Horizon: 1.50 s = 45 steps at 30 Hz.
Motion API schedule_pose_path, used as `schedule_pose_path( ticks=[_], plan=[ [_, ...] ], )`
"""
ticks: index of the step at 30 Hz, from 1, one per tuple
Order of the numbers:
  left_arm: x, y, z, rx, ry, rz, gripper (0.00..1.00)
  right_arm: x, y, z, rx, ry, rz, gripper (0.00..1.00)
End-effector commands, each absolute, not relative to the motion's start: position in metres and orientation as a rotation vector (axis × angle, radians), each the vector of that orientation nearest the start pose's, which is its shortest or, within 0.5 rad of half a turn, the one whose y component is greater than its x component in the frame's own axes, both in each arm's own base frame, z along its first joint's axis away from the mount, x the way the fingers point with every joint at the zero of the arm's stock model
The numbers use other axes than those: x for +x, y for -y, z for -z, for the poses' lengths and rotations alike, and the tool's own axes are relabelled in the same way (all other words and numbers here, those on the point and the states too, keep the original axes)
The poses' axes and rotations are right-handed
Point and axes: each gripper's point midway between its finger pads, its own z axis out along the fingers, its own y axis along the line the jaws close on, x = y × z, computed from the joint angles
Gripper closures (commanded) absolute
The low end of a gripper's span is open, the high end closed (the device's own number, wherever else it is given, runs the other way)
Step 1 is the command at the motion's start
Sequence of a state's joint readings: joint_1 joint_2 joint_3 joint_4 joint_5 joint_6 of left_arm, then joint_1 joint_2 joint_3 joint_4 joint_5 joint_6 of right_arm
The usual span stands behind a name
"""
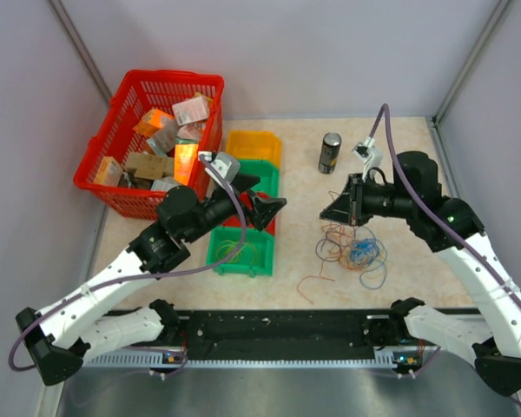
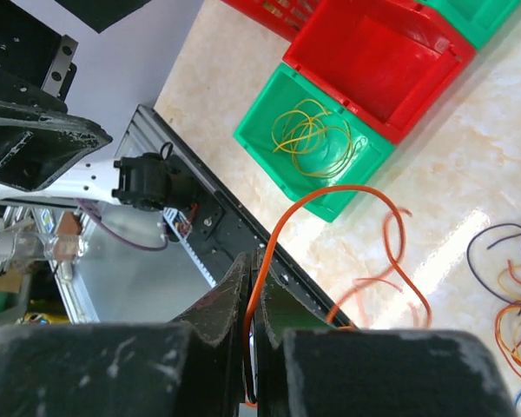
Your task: Untangle the cables
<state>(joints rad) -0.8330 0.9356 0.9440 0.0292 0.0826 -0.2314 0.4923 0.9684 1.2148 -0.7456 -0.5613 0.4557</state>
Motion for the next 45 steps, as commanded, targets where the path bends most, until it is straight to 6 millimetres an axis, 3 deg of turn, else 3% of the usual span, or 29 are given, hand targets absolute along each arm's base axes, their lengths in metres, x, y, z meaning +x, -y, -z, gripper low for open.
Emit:
schedule_pose_path(
  ticks=[1, 4, 7, 11, 18, 23, 28, 37, 42, 45],
  plan=[
    [0.201, 0.303, -0.387, 0.699, -1.354, 1.023, 0.01, 0.18, -0.213, -0.334, -0.386, -2.135, -1.105, 1.0],
    [0.188, 0.332, -0.372, 0.829, -1.337, 1.08, 0.01, 0.183, -0.219, -0.339, -0.308, -2.156, -1.163, 1.0],
    [0.173, 0.359, -0.356, 0.903, -1.274, 0.983, 0.01, 0.198, -0.217, -0.347, -0.159, -2.151, -1.142, 1.0],
    [0.165, 0.383, -0.362, 0.837, -1.194, 0.932, 0.01, 0.204, -0.222, -0.358, -0.06, -2.107, -1.207, 1.0],
    [0.21, 0.41, -0.339, 0.577, -1.461, 0.742, 0.01, 0.21, -0.221, -0.362, 0.034, -2.077, -1.229, 1.0],
    [0.232, 0.411, -0.328, 0.459, -1.576, 0.642, 0.01, 0.208, -0.222, -0.361, 0.023, -2.071, -1.241, 1.0],
    [0.225, 0.41, -0.334, 0.457, -1.536, 0.725, 0.01, 0.205, -0.224, -0.363, -0.003, -2.064, -1.257, 1.0],
    [0.234, 0.386, -0.318, 0.411, -1.581, 0.82, 0.01, 0.203, -0.228, -0.368, -0.046, -2.052, -1.29, 1.0],
    [0.226, 0.386, -0.318, 0.473, -1.557, 0.884, 0.01, 0.201, -0.23, -0.368, -0.063, -2.053, -1.3, 1.0],
    [0.232, 0.38, -0.319, 0.456, -1.557, 0.941, 0.01, 0.199, -0.232, -0.369, -0.083, -2.051, -1.313, 1.0]
  ],
)
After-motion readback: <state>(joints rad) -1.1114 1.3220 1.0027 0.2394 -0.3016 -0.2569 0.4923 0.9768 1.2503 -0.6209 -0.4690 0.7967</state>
